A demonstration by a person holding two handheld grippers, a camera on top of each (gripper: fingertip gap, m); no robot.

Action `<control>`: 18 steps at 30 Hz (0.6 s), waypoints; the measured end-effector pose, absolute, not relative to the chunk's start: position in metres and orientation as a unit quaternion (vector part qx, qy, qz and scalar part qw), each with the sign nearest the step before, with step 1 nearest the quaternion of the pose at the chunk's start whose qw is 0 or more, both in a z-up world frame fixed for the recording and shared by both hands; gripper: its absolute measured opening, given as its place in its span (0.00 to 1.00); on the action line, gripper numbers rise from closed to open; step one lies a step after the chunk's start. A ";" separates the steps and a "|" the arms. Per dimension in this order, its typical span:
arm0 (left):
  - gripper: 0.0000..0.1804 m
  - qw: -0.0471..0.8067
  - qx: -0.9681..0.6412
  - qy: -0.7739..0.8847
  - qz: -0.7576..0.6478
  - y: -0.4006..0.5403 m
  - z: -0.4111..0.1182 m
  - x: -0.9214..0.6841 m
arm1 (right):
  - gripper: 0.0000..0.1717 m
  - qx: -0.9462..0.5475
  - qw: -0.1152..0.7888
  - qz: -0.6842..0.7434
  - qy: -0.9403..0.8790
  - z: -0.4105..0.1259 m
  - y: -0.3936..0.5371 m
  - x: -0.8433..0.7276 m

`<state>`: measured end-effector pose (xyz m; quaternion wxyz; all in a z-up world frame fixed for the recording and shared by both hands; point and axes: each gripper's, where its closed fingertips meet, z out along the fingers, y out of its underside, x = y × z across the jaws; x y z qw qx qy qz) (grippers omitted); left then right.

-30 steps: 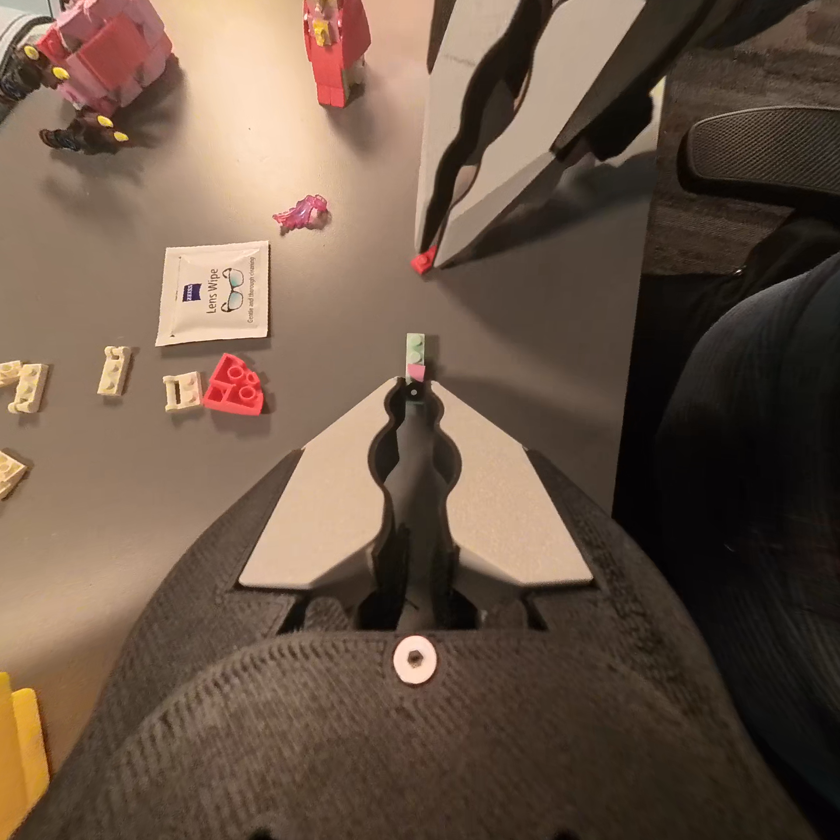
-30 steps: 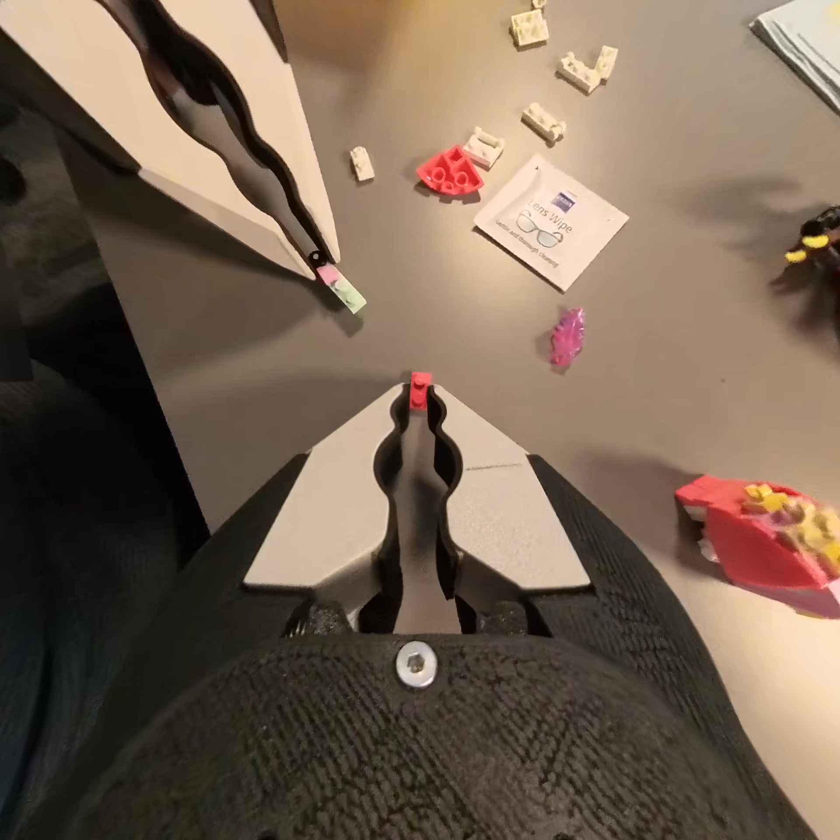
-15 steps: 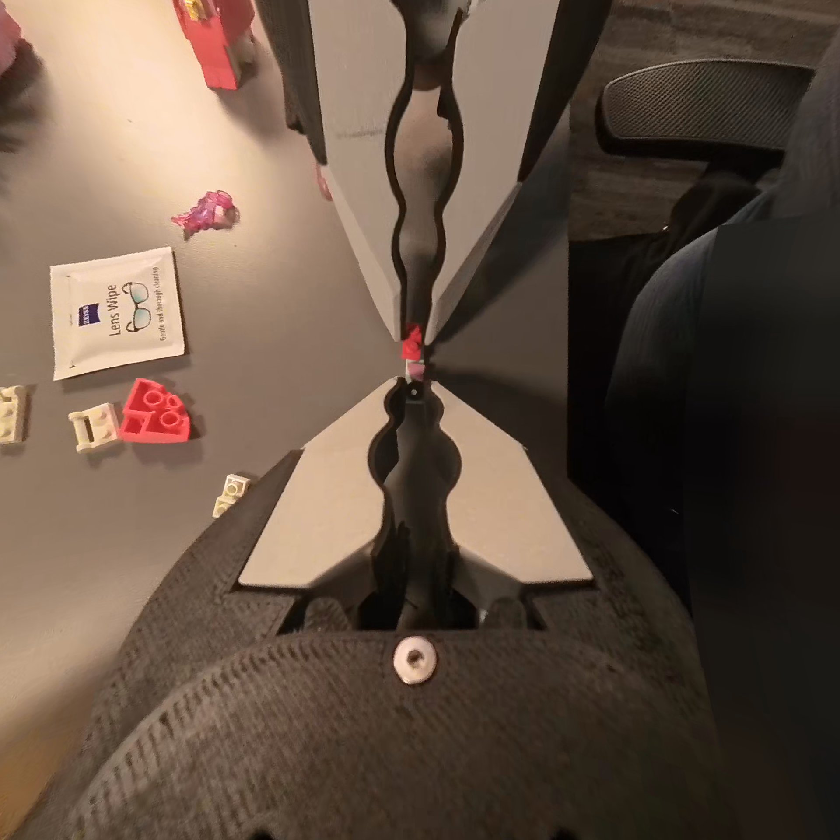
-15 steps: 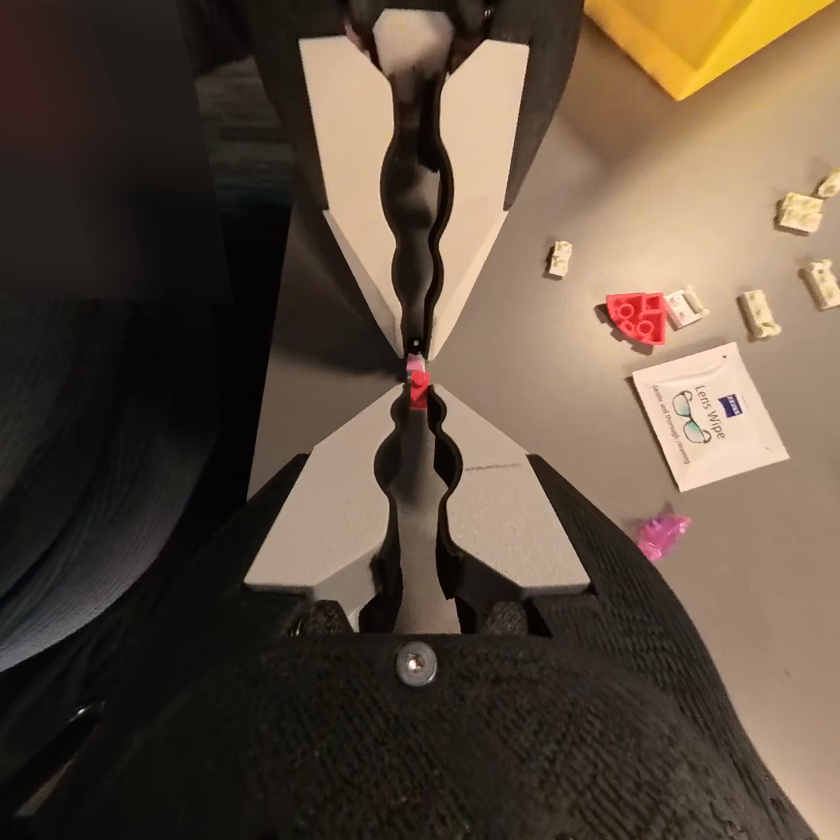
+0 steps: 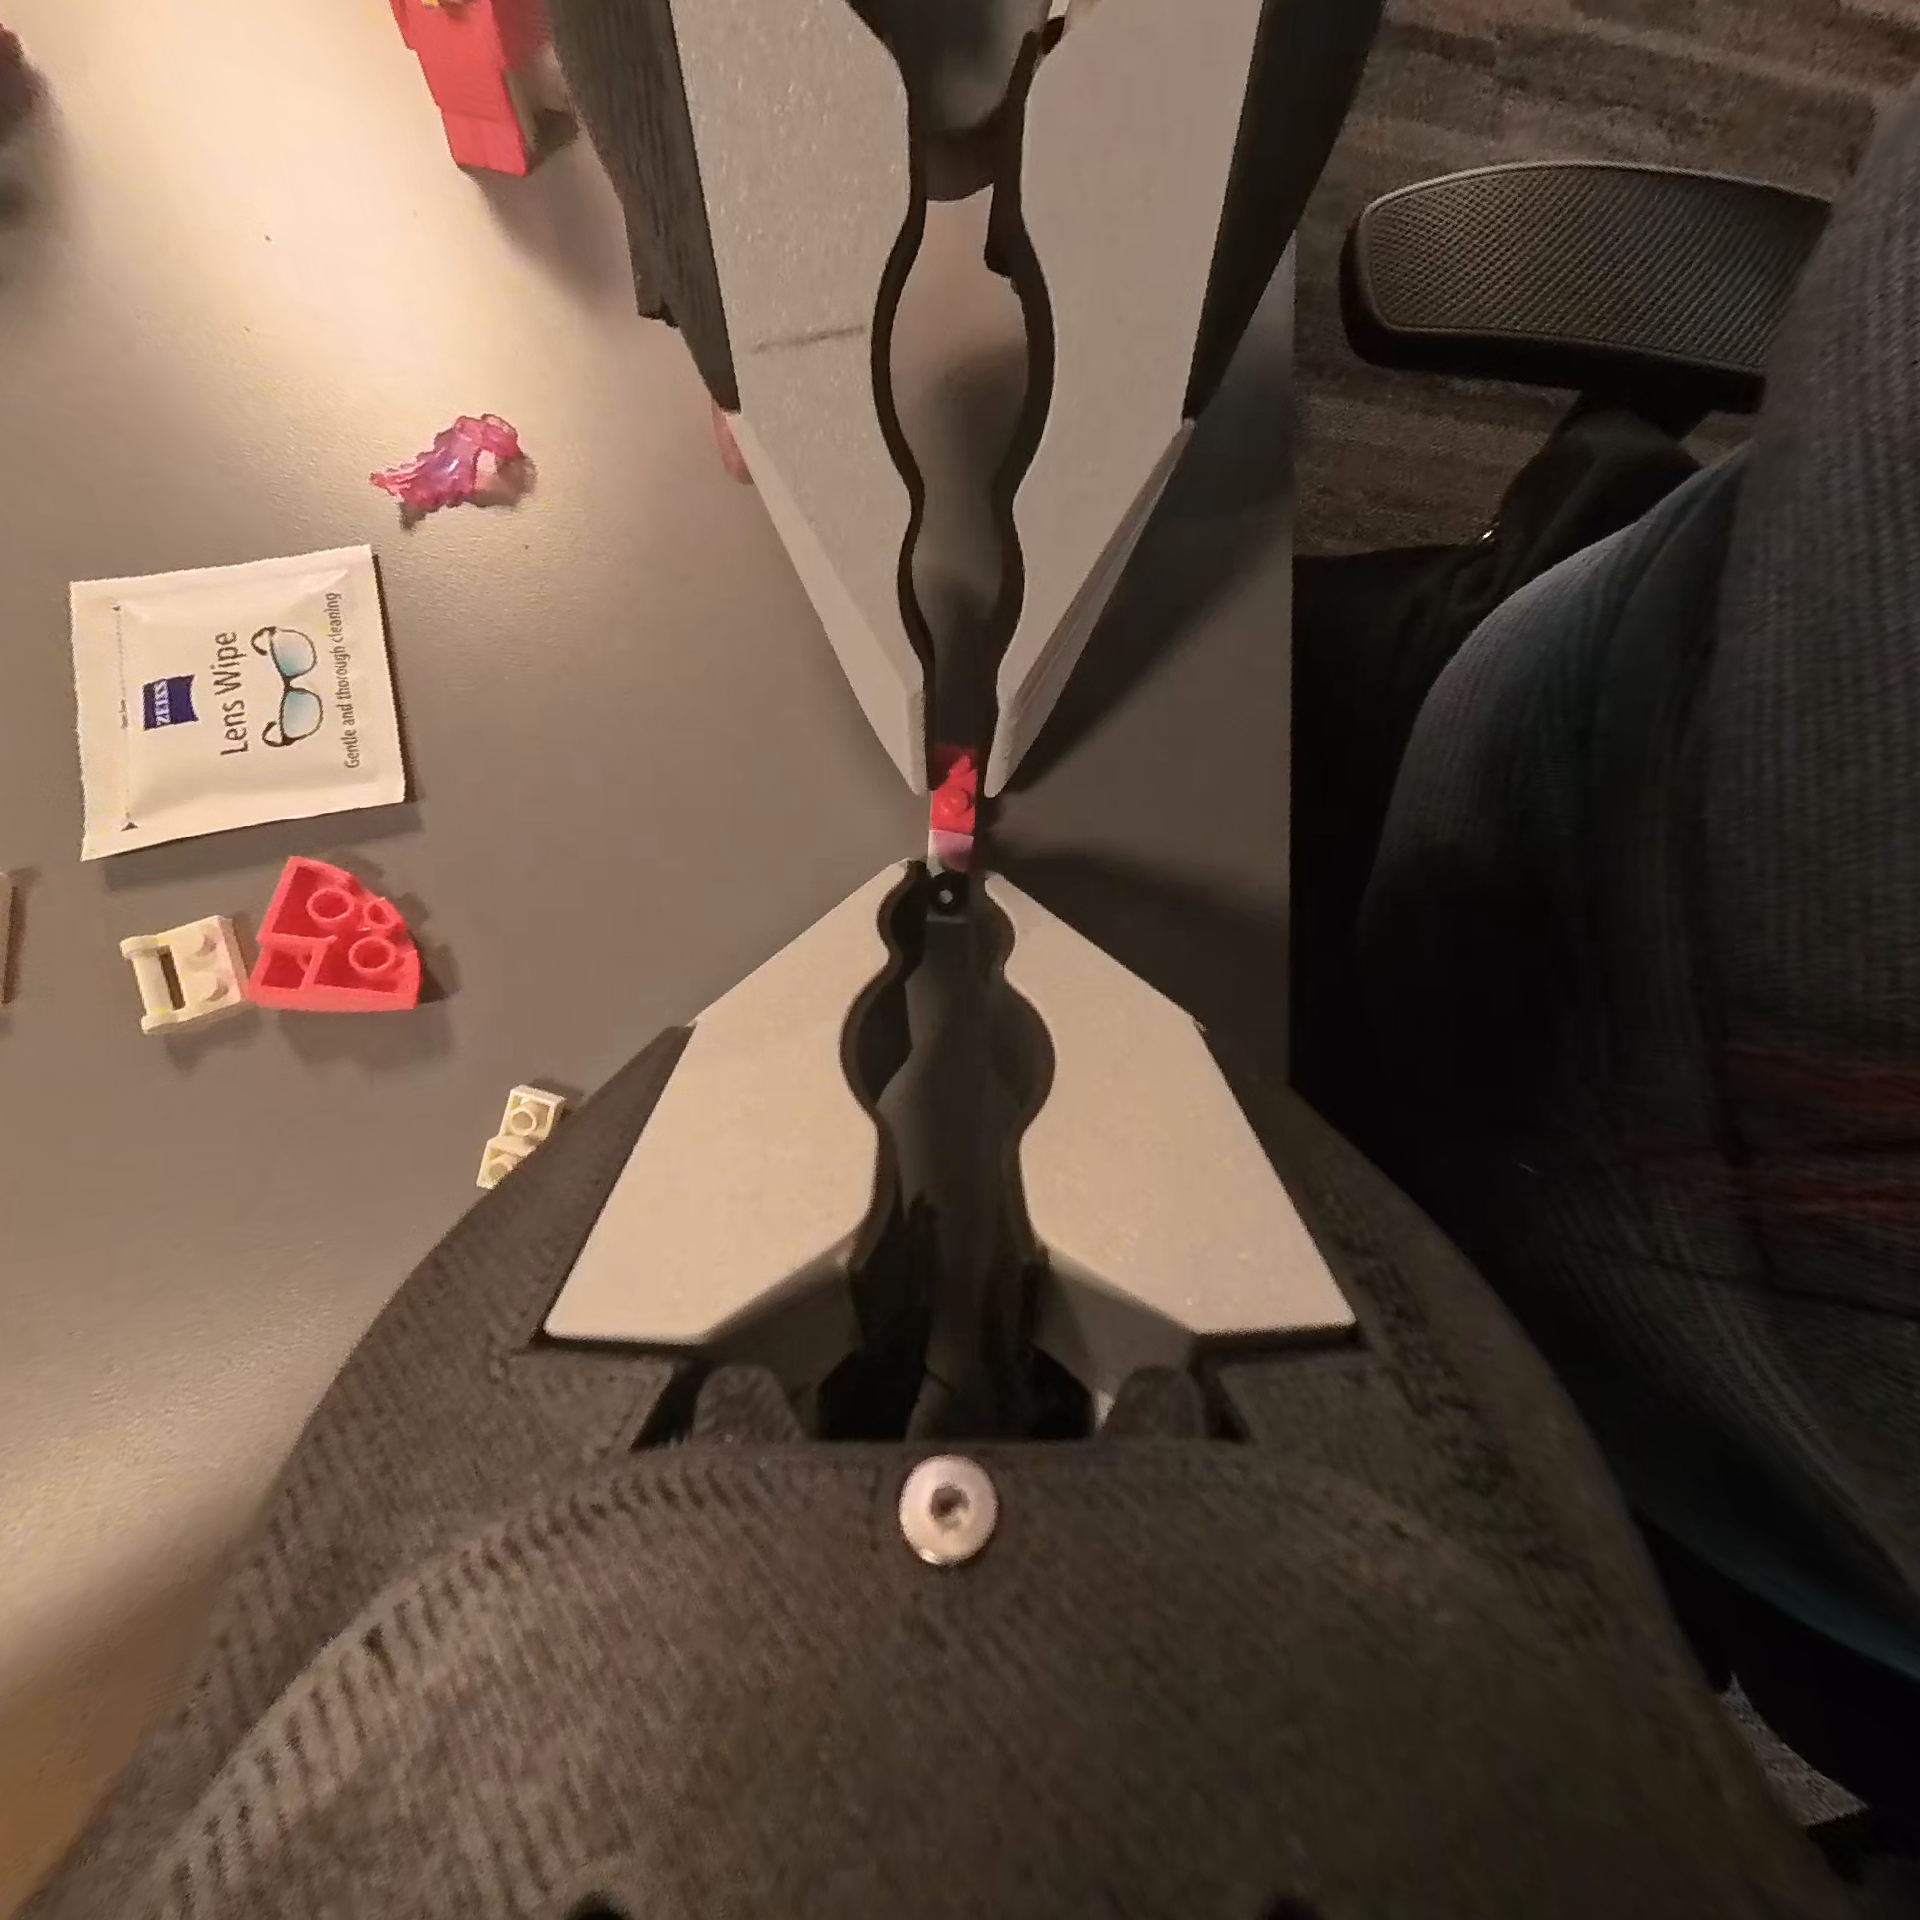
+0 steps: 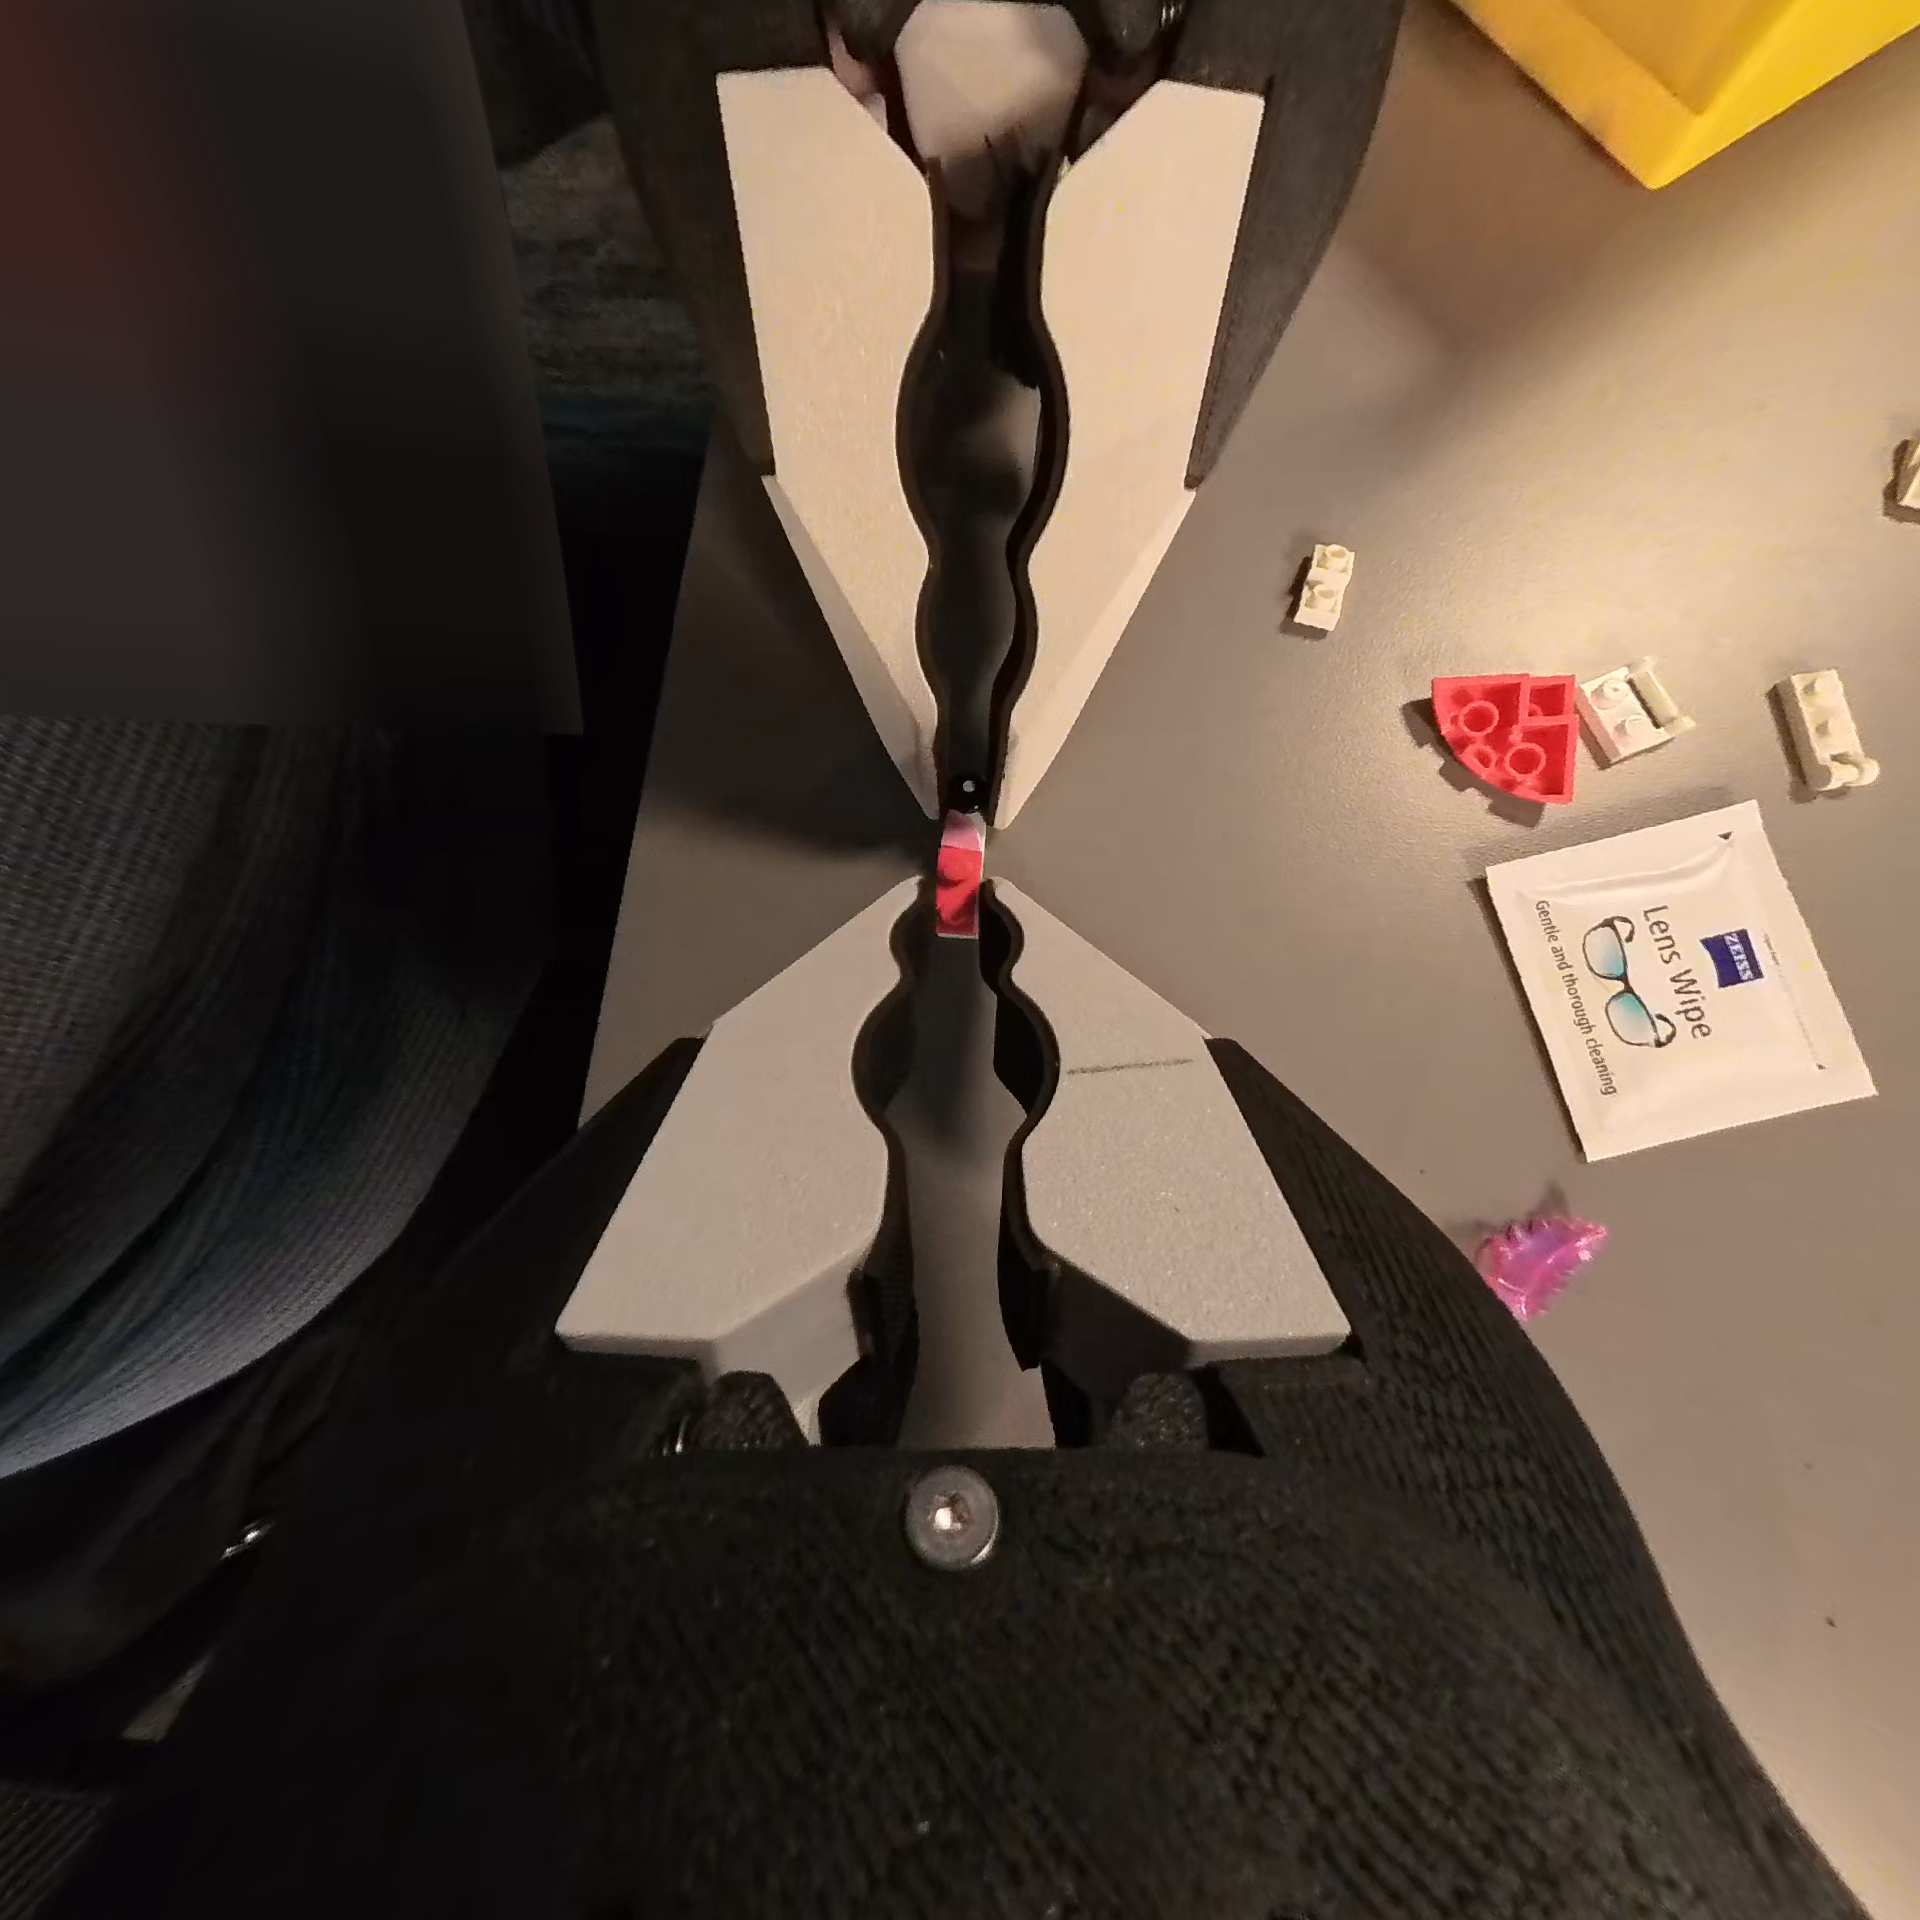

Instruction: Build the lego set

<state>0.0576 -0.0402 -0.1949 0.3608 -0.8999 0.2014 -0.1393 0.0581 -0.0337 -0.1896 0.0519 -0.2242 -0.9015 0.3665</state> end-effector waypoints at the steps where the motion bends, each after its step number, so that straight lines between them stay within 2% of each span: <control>1: 0.04 0.361 -0.900 0.201 -0.139 -0.040 -0.195 0.058 | 0.05 -0.224 0.052 0.364 -0.903 -0.191 -0.034 0.058; 18: 0.04 0.364 -0.899 0.195 -0.144 -0.040 -0.195 0.058 | 0.08 -0.236 0.060 0.369 -0.897 -0.189 -0.032 0.057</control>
